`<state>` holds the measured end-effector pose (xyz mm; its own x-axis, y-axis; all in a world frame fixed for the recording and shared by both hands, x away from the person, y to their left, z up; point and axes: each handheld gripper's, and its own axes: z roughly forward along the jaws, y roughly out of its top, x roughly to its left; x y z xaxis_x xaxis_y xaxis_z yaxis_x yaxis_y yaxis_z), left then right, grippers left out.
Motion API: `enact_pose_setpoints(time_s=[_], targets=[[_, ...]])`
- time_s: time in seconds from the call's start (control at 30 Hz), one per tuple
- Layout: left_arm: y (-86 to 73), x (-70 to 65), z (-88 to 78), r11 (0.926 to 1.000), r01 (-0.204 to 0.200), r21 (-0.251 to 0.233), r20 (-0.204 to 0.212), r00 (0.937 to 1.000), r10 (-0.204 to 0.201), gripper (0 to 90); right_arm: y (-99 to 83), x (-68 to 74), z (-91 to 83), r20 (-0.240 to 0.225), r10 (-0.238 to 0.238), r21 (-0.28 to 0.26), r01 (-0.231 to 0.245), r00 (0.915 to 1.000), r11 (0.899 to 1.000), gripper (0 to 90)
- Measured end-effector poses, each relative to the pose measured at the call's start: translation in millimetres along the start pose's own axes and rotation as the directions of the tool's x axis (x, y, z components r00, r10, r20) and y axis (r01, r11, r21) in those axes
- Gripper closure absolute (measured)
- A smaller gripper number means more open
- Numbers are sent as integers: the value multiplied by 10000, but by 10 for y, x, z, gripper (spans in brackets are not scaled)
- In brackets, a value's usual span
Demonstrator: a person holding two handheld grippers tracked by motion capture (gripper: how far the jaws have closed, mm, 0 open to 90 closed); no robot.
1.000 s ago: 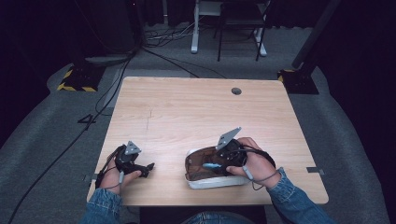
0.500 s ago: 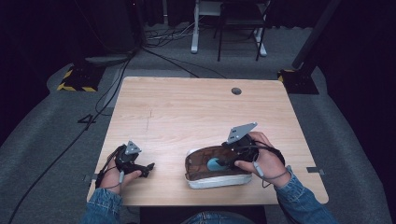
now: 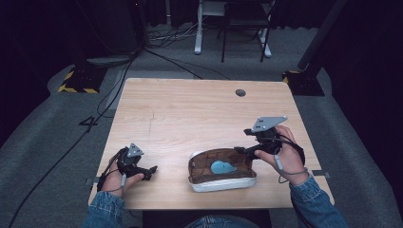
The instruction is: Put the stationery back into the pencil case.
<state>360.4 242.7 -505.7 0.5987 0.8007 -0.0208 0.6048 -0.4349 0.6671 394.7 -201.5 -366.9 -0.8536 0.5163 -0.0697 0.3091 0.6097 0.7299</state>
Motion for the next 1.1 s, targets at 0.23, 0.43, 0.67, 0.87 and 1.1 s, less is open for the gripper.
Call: enact_pose_setpoints(time_s=[0.23, 0.43, 0.67, 0.87, 1.1], targets=[[7, 6, 6, 10000, 53, 36, 10, 10000, -53, 3, -143, -201, -93, 726, 516, -13, -517, 9960, 9987, 235], [10, 11, 9, 10000, 72, 30, -13, 10000, -72, 3, -282, -363, -132, 1172, 929, 53, -942, 9887, 9955, 213], [15, 20, 12, 10000, 42, 31, -34, 10000, -42, 3, -466, -542, -148, 1514, 1410, 108, -1442, 9784, 9895, 207], [16, 21, 14, 10000, 42, 24, -32, 10000, -42, 3, -609, -653, -135, 1690, 1734, 74, -1772, 9702, 9842, 218], [17, 21, 15, 10000, 44, 27, -19, 10000, -44, 3, -791, -769, -91, 1975, 1953, 168, -2025, 9606, 9791, 213]])
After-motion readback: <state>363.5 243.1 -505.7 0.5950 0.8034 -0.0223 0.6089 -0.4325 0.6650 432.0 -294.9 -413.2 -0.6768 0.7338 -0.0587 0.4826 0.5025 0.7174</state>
